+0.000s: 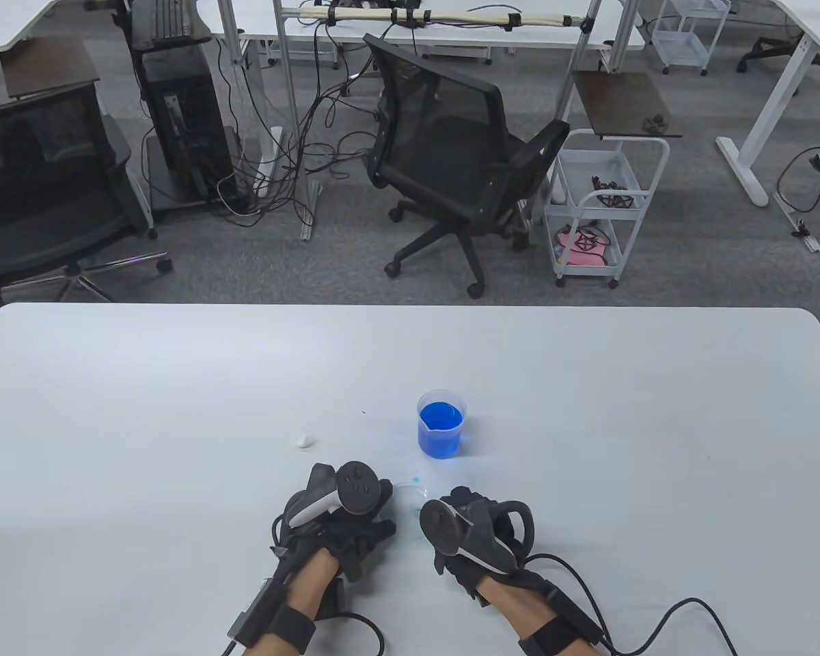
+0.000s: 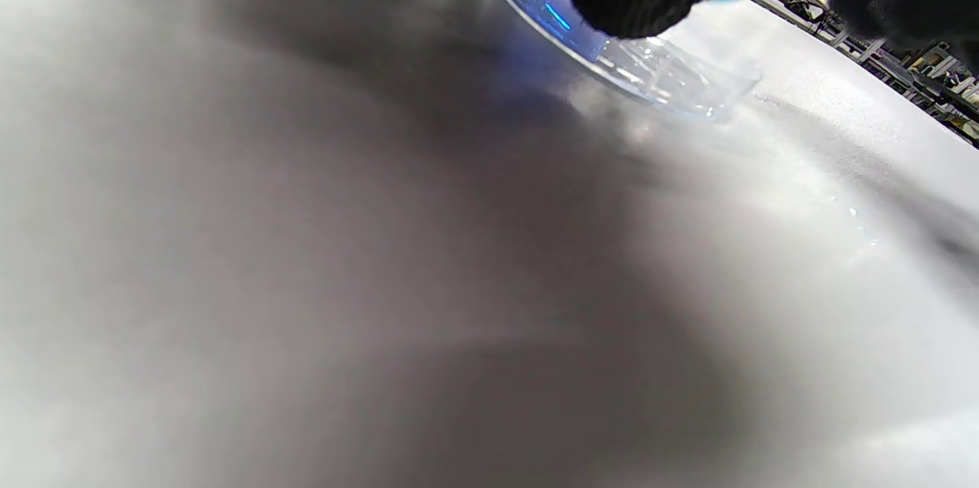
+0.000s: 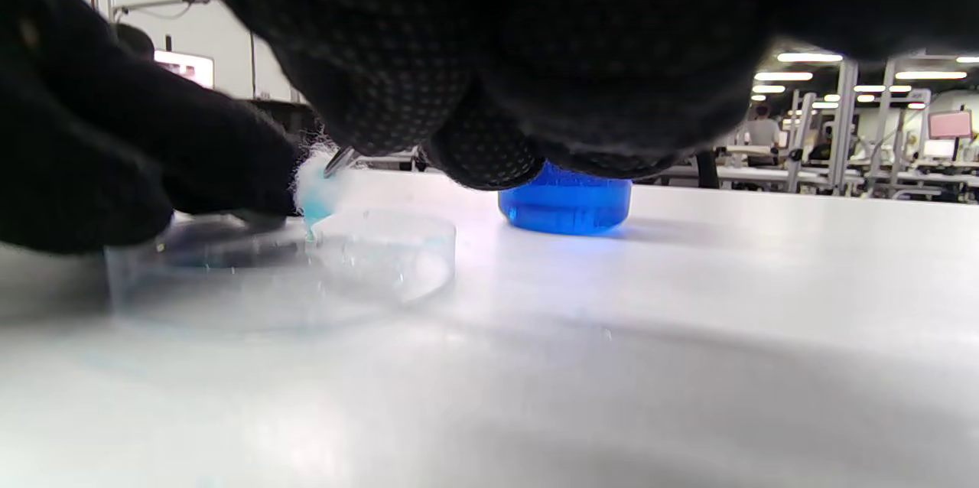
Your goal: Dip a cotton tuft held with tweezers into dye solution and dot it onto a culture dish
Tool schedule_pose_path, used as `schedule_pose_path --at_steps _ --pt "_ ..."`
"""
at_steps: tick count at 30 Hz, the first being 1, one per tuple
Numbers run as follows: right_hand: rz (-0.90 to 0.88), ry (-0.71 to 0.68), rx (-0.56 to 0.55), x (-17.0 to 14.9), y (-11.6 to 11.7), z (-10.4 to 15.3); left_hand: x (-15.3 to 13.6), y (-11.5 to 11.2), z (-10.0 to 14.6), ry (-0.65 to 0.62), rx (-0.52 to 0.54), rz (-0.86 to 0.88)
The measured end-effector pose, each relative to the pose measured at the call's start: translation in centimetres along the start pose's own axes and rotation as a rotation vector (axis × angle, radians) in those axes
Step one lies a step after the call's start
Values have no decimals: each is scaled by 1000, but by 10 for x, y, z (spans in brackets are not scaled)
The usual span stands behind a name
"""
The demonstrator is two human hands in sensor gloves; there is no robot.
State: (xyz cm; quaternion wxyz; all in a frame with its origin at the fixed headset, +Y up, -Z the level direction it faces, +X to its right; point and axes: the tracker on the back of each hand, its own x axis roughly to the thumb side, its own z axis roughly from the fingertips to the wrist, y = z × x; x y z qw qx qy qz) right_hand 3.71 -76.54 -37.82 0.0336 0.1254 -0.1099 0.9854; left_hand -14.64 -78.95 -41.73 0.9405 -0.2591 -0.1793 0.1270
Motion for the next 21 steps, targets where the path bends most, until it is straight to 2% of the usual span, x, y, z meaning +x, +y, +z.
schedule_pose_path --at_steps 4,8,17,21 --pt "27 -7 34 1 12 -3 0 0 0 0 0 1" --pt "30 -11 40 2 15 -4 0 0 0 1 0 0" --pt "-10 4 -25 -1 -3 -8 0 -1 0 1 0 2" --pt "-1 16 -20 -5 -1 -8 0 -1 0 1 0 2"
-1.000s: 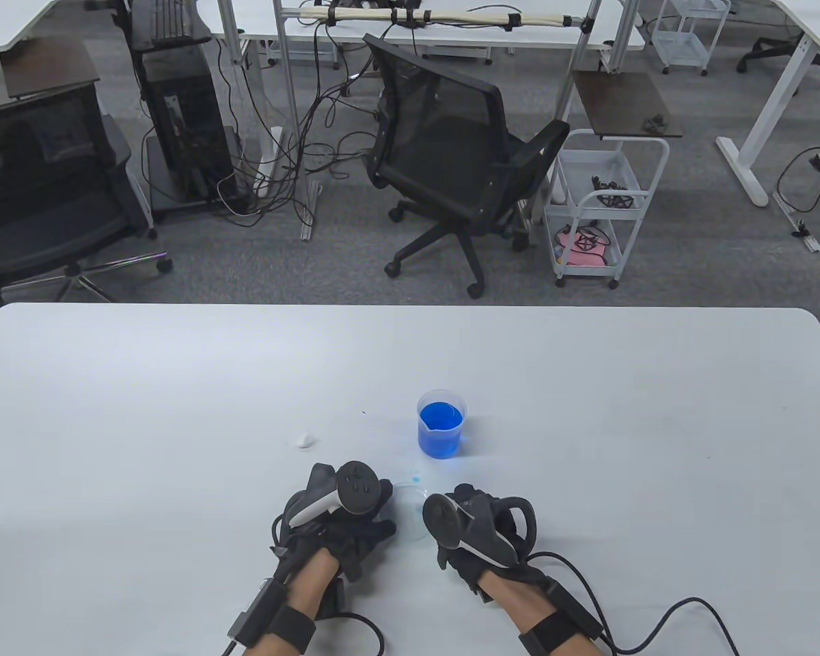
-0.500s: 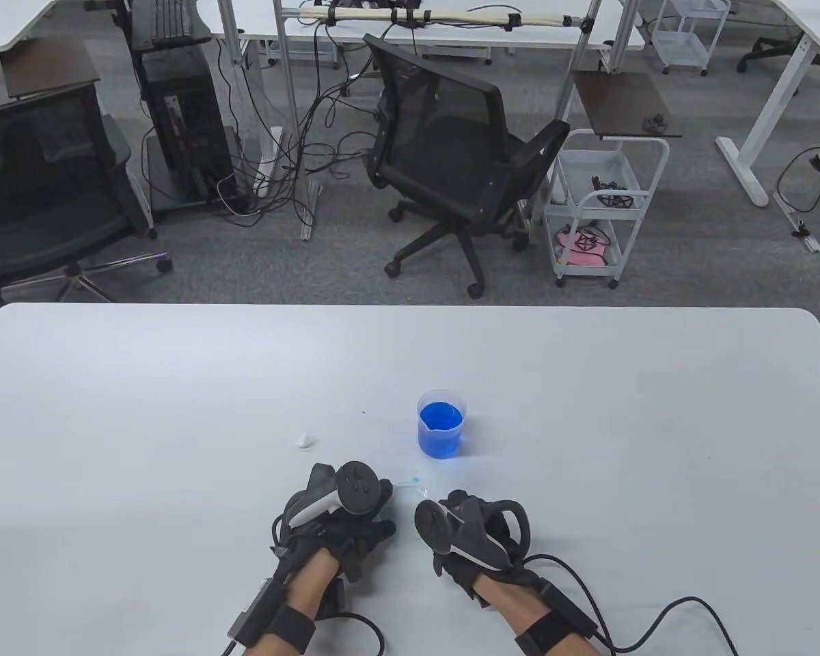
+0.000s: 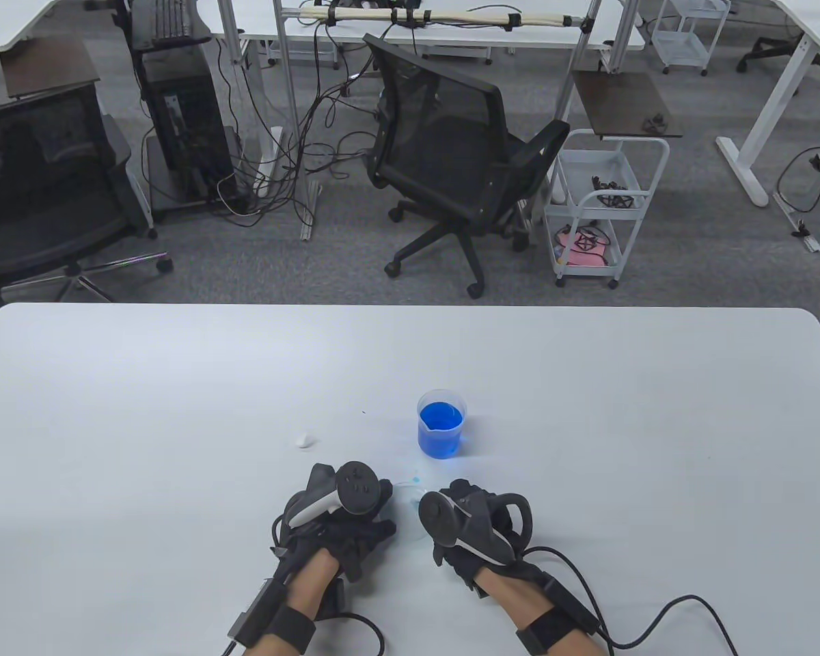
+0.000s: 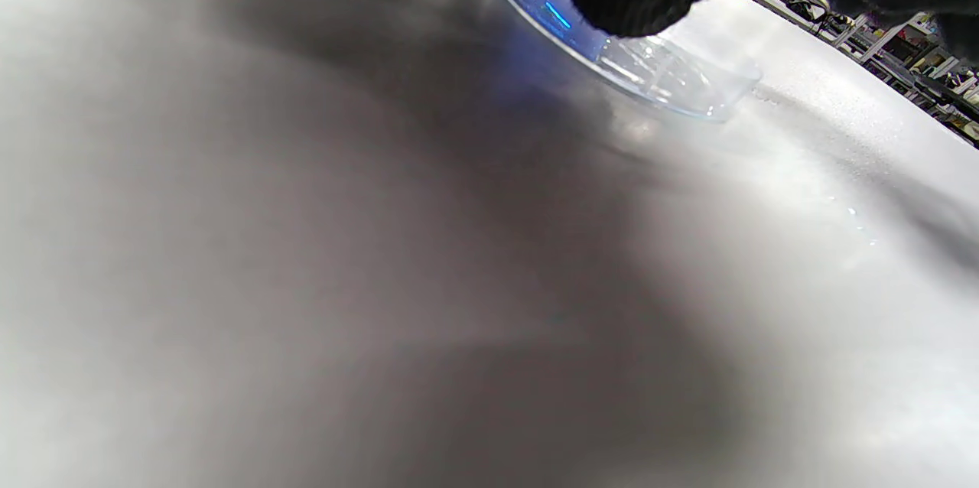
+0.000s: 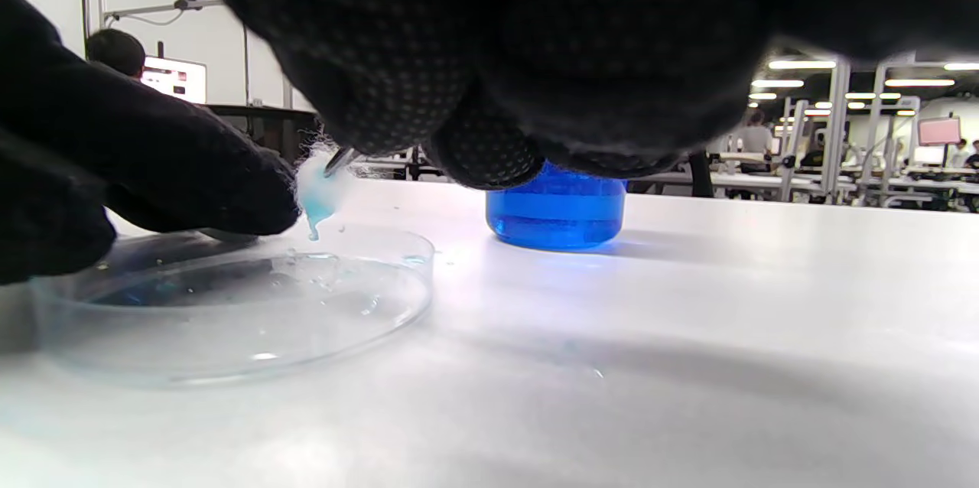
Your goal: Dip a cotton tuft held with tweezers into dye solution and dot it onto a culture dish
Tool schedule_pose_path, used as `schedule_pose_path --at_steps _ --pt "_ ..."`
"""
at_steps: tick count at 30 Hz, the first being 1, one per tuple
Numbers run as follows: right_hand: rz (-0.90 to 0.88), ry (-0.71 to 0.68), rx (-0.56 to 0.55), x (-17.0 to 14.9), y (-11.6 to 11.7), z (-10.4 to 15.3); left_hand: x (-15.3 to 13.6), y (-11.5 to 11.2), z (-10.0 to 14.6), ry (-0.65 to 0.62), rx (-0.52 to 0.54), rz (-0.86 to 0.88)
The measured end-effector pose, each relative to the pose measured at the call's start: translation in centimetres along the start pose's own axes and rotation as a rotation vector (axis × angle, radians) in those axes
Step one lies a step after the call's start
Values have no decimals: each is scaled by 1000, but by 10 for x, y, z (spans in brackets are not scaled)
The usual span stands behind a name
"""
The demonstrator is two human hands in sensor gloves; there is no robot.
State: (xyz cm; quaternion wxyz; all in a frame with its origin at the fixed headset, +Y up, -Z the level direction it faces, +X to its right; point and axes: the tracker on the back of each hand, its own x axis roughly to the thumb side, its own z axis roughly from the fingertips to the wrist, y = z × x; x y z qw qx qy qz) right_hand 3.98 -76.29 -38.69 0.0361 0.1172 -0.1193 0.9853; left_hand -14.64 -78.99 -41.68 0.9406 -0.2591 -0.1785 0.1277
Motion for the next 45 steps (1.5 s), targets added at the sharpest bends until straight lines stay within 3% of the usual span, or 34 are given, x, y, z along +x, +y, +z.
schedule_pose_path --at_steps 9,21,35,45 --pt "38 -3 63 -2 17 -1 0 -1 0 -2 -3 14" --pt "-19 12 -34 -3 -10 -4 -1 -1 1 -3 -2 12" --pt "51 -11 46 6 17 -7 0 -1 0 -1 0 7" --pt "-19 -6 -55 7 -12 -6 0 -1 0 2 -2 6"
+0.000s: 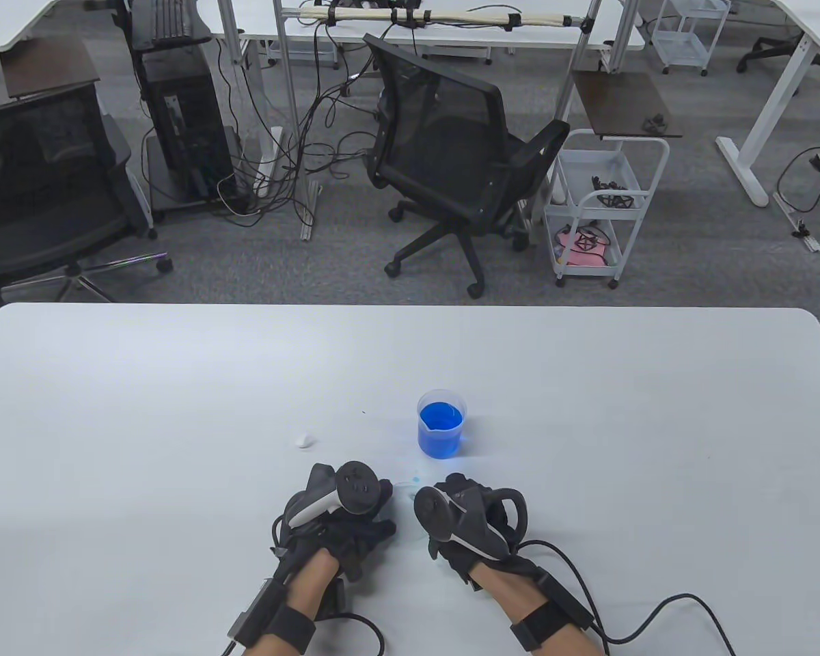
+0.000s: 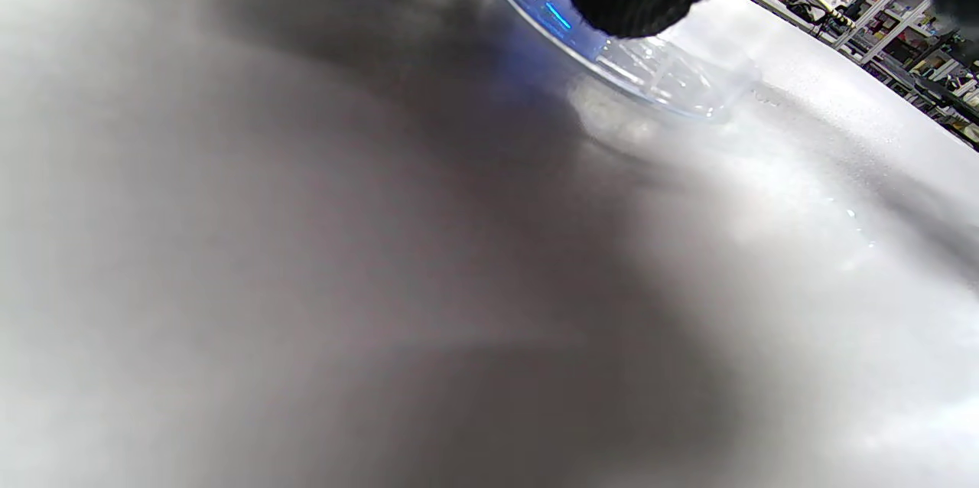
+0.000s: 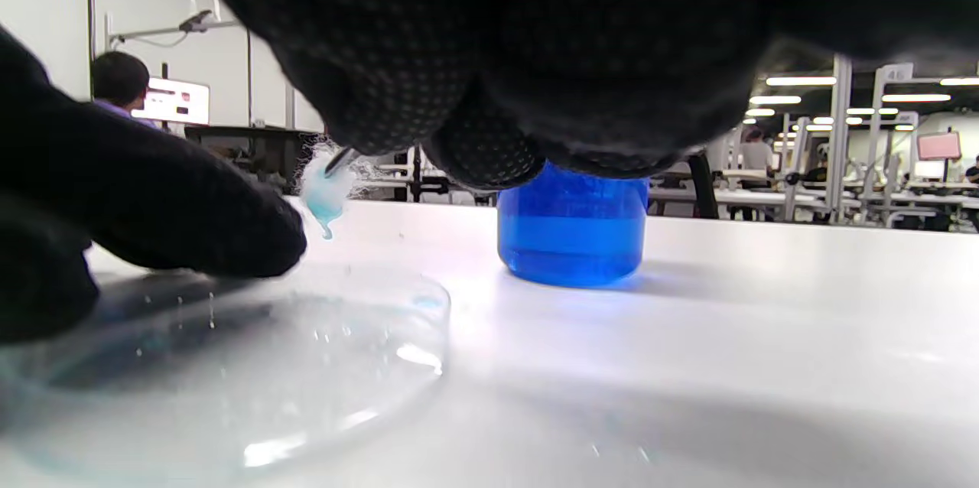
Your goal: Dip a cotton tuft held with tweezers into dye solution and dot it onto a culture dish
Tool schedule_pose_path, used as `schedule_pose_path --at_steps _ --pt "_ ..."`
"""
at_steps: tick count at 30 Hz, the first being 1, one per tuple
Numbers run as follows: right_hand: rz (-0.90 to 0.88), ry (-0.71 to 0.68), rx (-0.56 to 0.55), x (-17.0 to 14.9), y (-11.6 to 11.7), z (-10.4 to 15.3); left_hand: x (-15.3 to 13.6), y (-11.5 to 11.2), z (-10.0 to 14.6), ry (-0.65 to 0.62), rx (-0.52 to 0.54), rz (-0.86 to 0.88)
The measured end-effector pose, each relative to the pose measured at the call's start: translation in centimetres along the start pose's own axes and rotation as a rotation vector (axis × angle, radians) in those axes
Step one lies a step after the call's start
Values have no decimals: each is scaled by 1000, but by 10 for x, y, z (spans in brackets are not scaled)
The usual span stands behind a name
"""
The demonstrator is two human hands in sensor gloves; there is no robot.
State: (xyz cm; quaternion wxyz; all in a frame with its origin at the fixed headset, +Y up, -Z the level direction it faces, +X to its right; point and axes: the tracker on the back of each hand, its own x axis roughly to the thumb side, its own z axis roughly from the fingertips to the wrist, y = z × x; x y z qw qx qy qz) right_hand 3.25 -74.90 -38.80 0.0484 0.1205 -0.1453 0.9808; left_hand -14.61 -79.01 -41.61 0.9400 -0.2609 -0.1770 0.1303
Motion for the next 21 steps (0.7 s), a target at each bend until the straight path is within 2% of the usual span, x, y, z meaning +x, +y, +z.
schedule_pose_path --at_steps 11,15,21 --pt "80 -29 96 8 30 1 0 0 0 2 -1 0" --pt "70 -28 85 8 26 1 0 0 0 2 -1 0" --pt "20 -11 18 4 4 2 0 0 0 3 -2 1"
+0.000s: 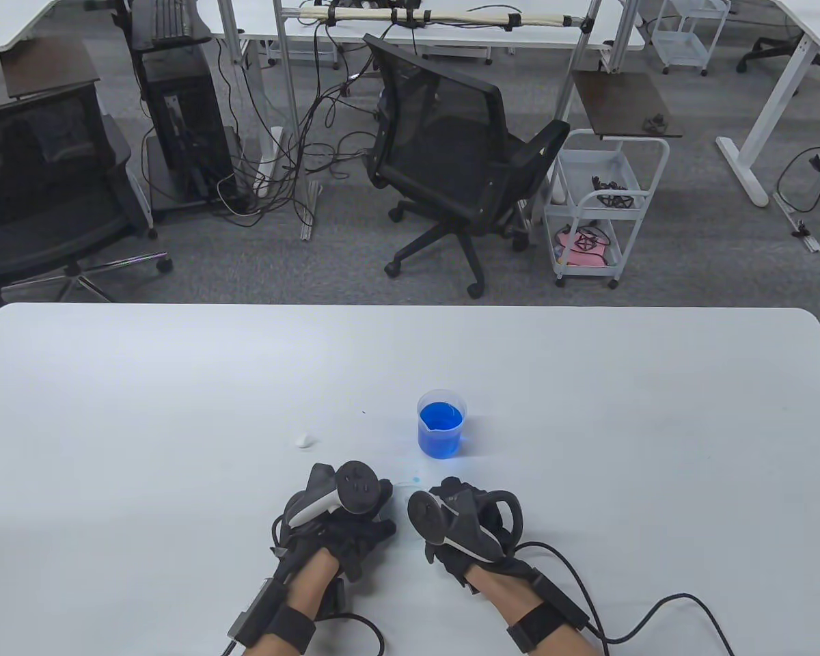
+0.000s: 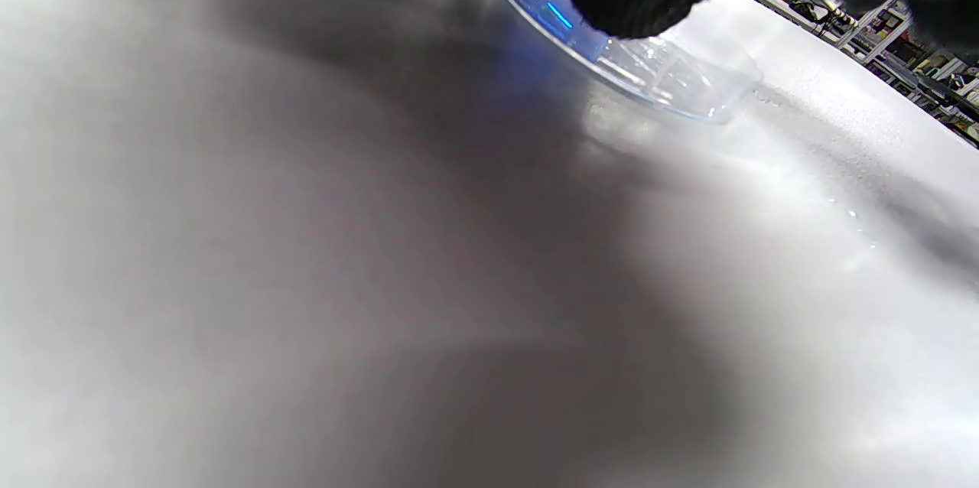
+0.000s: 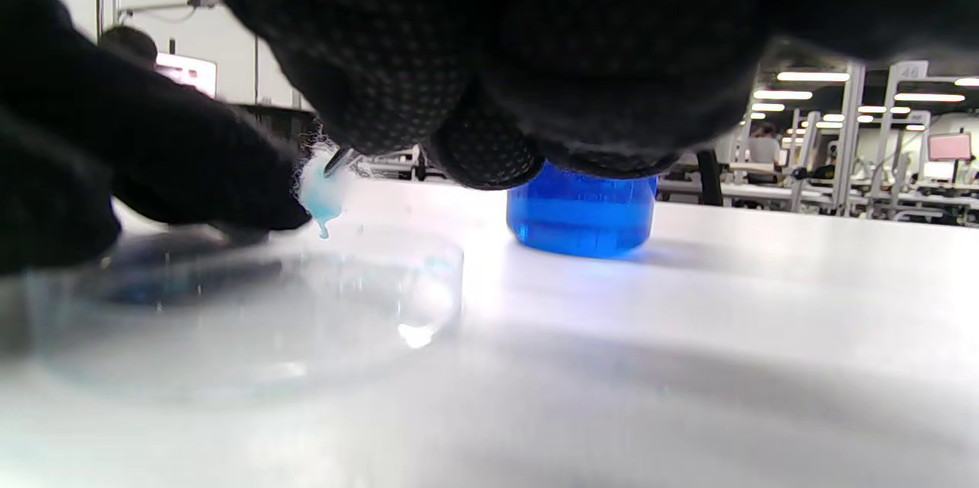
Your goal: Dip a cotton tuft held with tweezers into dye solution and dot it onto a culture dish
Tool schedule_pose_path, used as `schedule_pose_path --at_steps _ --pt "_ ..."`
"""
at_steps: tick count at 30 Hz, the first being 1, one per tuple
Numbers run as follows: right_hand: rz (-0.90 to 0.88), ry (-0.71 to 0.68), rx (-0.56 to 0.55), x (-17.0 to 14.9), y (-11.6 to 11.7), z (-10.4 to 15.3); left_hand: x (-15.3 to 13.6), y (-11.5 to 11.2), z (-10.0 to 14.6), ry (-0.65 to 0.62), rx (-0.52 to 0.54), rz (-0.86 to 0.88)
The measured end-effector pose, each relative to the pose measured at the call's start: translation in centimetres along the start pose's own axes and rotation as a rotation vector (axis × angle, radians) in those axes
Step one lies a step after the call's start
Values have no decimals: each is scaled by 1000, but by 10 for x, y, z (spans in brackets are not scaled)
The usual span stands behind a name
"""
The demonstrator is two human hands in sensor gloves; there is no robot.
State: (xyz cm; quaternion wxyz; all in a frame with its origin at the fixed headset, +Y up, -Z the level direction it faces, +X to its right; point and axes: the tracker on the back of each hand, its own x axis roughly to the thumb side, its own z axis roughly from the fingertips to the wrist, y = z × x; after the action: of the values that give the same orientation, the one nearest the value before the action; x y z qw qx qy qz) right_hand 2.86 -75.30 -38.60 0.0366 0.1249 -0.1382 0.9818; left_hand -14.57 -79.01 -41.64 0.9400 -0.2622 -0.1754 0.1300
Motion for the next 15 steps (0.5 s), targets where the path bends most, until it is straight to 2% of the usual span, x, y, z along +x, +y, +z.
schedule_pose_path --at_steps 5,15 --pt "-15 -5 -17 -1 -9 7 0 0 0 1 -1 1" --pt "53 -41 84 7 22 9 -1 0 0 5 0 1"
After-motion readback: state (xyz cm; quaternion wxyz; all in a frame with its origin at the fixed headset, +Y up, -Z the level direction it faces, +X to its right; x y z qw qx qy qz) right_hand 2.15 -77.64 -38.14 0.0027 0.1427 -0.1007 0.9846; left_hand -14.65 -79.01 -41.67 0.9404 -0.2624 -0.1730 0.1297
